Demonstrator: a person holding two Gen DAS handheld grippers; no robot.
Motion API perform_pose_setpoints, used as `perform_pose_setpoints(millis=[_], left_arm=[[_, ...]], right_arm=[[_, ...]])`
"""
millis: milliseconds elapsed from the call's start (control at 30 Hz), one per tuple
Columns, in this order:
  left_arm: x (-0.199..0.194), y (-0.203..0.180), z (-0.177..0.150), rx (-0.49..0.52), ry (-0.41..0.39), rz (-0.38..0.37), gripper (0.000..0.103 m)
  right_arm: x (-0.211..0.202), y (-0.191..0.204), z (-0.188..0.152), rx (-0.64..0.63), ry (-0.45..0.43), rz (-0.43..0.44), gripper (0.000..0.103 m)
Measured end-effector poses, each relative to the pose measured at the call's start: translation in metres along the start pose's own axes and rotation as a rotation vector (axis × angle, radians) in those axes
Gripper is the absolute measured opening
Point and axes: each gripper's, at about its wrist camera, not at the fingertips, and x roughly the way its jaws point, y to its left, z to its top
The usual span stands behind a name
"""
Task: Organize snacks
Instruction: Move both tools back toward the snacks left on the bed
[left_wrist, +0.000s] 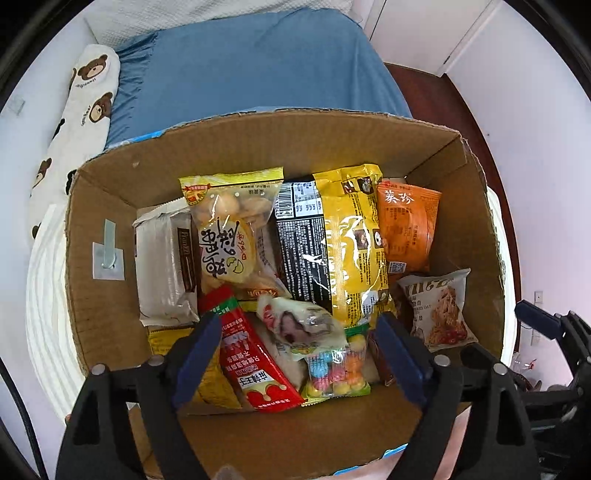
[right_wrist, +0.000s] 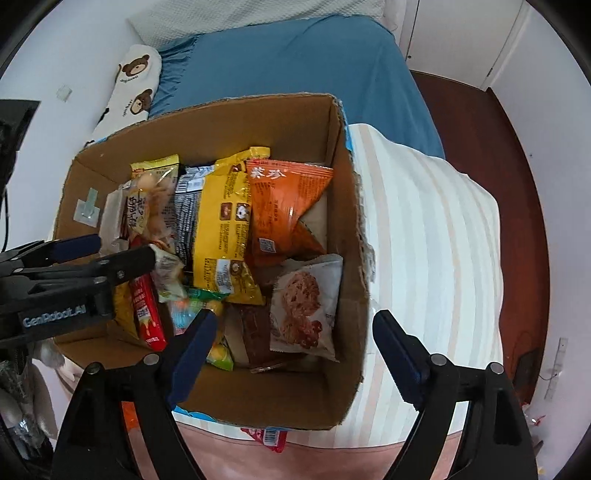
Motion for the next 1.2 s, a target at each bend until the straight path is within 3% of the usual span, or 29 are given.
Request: perform_pose_setpoints(millis=[267, 433, 633, 733, 933, 1200], left_arm=[[-0.027, 0.007, -0.029, -0.041, -0.128, -0.011, 0.093], [-0.051, 0.009, -0.053, -0.043, -0.216, 0.070, 0.093], [-0.076, 0.010, -0.085, -0.050, -0.310, 0.114, 0.093], [-0.087, 0.007, -0.102, -0.040, -0.361, 0.153, 0.093], [-0.113, 0.004, -0.139, -0.064, -0.436, 0.131, 0.093], [-0.157, -0.006, -0.190, -0.062, -0.571, 0.165, 0.093]], right_arm=[[-0.012, 0.003, -0.018, 0.009, -0.069, -0.030, 0.092], [-0.020, 0.006, -0.038, 0.040, -0.122, -0.019, 0.092], [-0.037, 0.012, -0.059, 0.041, -0.197, -0.023, 0.092], [-0.051, 0.017, -0.072, 0.019, -0.239, -0.032, 0.092], [-0.088, 0.028, -0.103, -0.031, -0.342, -0.057, 0.092], [-0.139, 0.036, -0.152, -0.041, -0.467, -0.035, 0.092]])
